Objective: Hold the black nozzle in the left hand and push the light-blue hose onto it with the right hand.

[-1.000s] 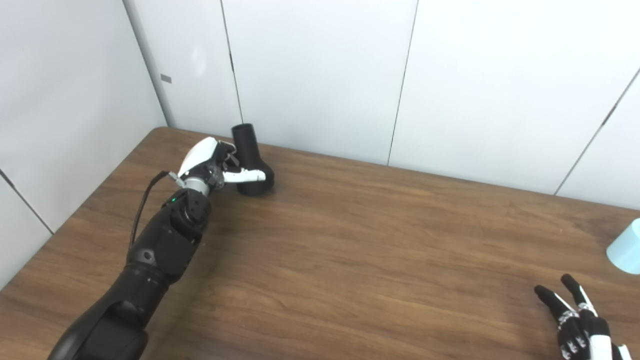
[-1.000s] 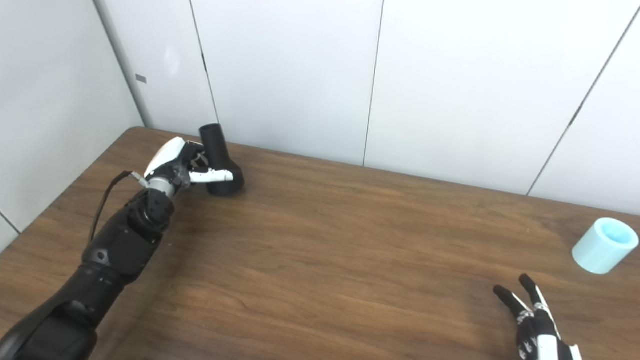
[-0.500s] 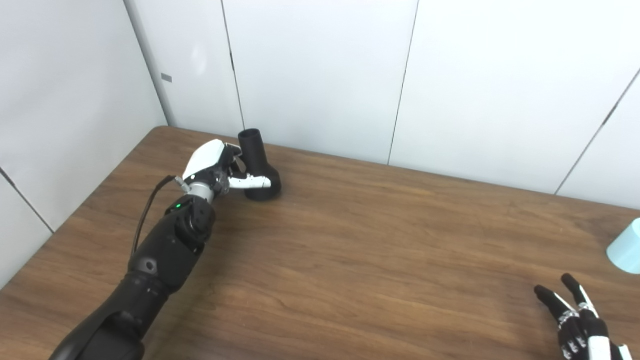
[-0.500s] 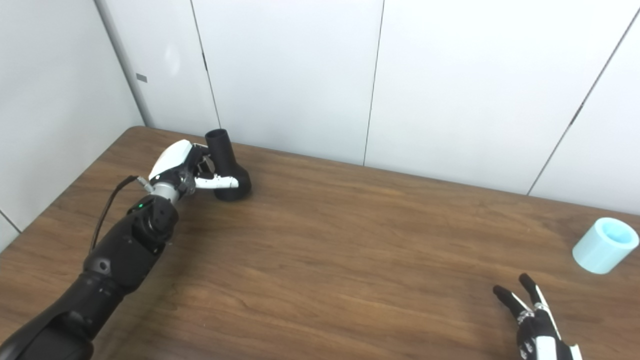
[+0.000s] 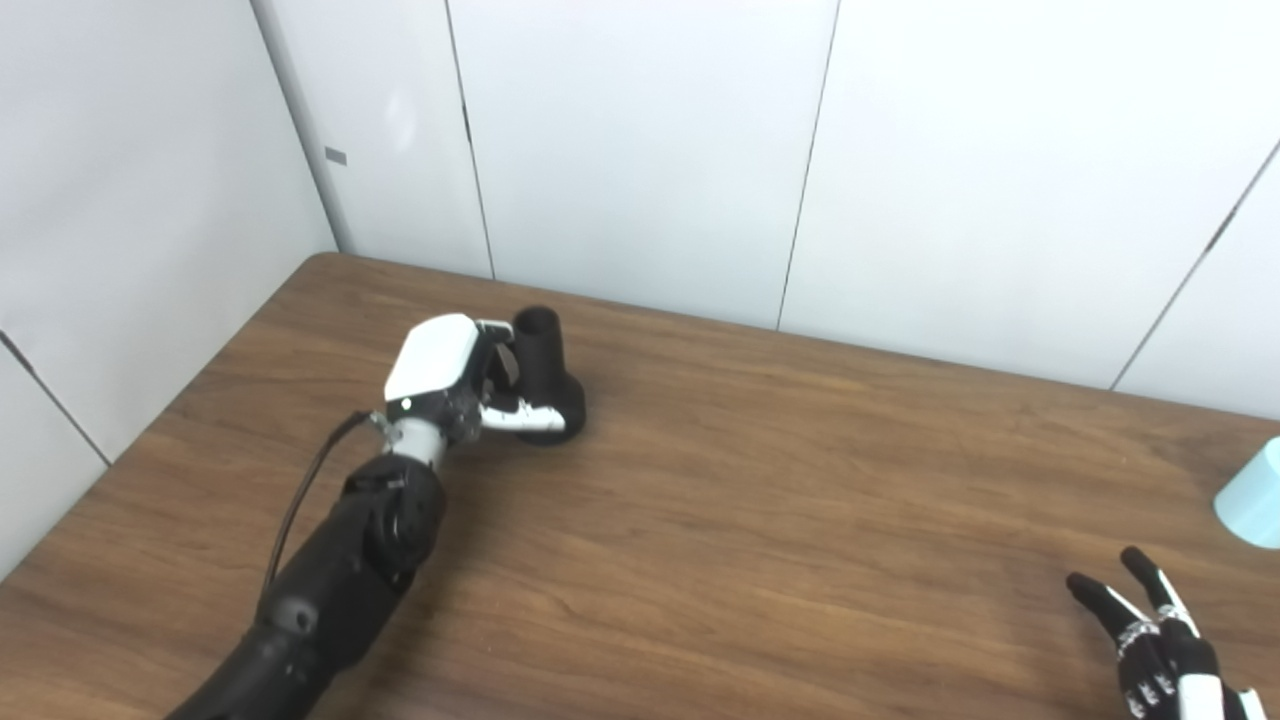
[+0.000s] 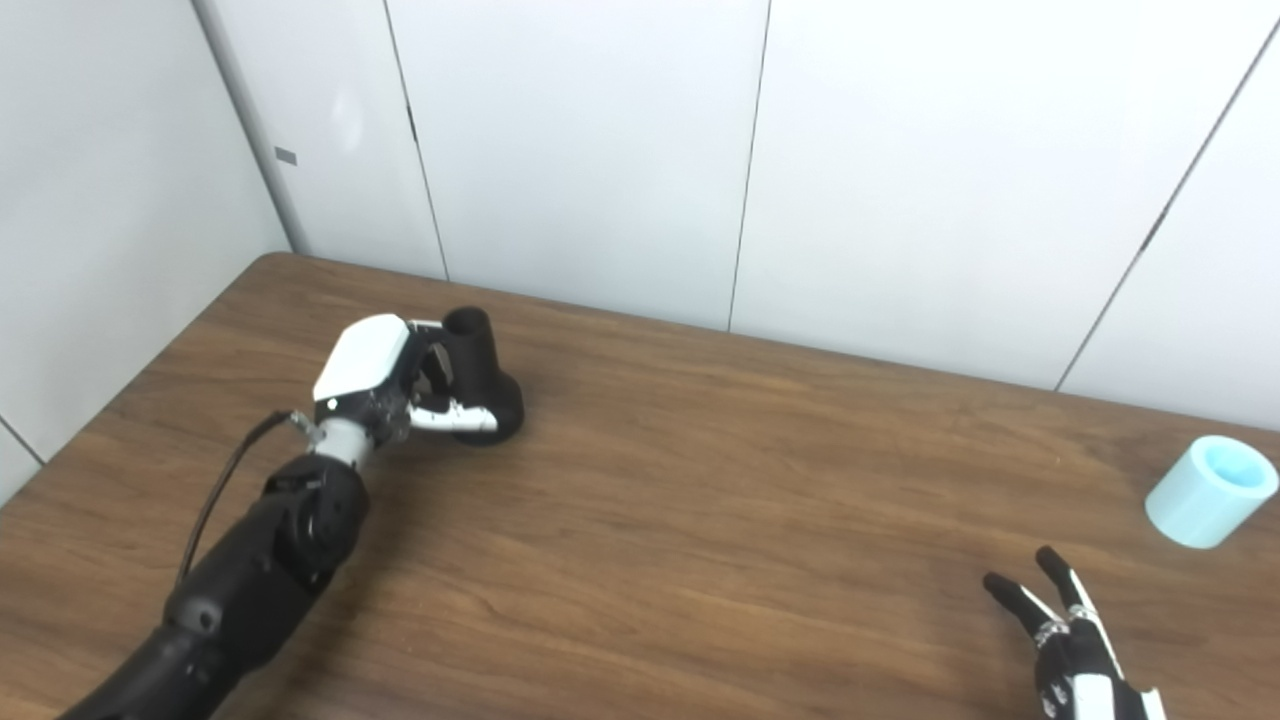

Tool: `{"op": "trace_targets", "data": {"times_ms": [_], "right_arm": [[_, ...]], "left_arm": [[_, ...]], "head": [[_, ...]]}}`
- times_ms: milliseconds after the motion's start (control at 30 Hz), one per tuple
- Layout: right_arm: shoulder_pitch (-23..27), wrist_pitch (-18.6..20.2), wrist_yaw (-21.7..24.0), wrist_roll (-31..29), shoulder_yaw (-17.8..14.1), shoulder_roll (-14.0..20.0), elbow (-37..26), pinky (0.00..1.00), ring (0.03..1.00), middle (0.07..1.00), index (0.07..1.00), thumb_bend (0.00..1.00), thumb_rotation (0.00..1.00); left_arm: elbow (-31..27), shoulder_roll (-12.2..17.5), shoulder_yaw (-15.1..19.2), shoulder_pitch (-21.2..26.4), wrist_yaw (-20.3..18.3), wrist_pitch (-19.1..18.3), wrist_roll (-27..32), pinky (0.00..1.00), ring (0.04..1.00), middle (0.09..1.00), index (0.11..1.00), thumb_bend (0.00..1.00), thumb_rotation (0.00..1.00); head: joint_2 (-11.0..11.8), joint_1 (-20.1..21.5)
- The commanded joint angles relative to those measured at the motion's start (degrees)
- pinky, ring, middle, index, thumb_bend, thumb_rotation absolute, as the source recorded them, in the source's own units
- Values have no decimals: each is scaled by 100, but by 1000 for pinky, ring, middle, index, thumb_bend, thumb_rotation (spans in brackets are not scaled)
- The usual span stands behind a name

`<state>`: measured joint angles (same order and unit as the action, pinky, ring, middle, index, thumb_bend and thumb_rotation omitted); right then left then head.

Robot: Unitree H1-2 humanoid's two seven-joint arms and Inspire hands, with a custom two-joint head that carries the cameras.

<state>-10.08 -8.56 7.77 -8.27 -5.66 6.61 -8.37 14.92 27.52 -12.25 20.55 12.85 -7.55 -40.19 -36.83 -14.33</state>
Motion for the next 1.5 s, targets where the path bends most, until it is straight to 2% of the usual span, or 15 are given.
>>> {"op": "trace_targets", "data": {"times_ms": [0,133,367,433,633,767,867,1067,1267,1333,1400,1467], "right_arm": [[-30,-232,18,-108,-10,-25,325,968,863,779,920,445,983],[-9,-122,13,-207,-1,-63,339,961,871,799,927,447,998],[72,-228,-59,17,61,-83,447,946,871,805,926,501,1000],[98,-309,-115,148,65,-108,476,909,850,802,920,498,1000],[131,-91,-258,291,72,-193,178,909,845,786,909,496,996],[110,129,-329,320,28,-192,-110,914,831,773,901,453,1000],[86,144,-444,531,-38,-119,-279,865,820,778,887,443,1000],[57,309,-491,114,-250,-170,-432,919,851,791,893,466,964],[86,107,-566,297,-304,-75,-338,921,840,780,894,468,980],[93,56,-576,382,-335,-3,-315,891,822,771,898,462,990],[89,181,-561,347,-365,45,-462,885,823,770,904,461,995],[91,422,-628,353,-392,31,-739,870,827,775,895,484,936]], "left_arm": [[-152,8,-105,-65,122,106,-289,547,547,487,487,526,0],[-334,-64,-220,-270,249,242,-490,523,510,437,499,526,0],[-763,-234,-322,-543,227,288,-696,497,514,471,492,527,0],[-860,-271,-332,-609,201,304,-725,506,525,485,486,526,0],[-1252,-437,-442,-822,63,345,-874,549,548,491,483,526,0],[-1508,-567,-520,-963,-68,362,-968,574,562,507,471,524,0],[-1679,-685,-587,-1059,-134,373,-1057,589,564,513,466,523,0],[-1849,-933,-655,-1213,-279,330,-1187,592,547,498,477,525,0],[-1949,-1147,-756,-1381,-337,443,-1241,584,544,493,481,525,0],[-1972,-1212,-818,-1439,-299,484,-1300,595,548,496,479,525,0],[-2007,-1270,-887,-1510,-254,524,-1341,599,547,491,483,525,0],[-2096,-1300,-937,-1588,-292,524,-1362,594,543,487,485,526,0]], "head": [[-8,37],[-11,86],[-50,363],[-68,447],[-134,809],[-161,1050],[-196,1231],[-294,1541],[-381,1764],[-397,1809],[-396,1873],[-430,1965]]}}
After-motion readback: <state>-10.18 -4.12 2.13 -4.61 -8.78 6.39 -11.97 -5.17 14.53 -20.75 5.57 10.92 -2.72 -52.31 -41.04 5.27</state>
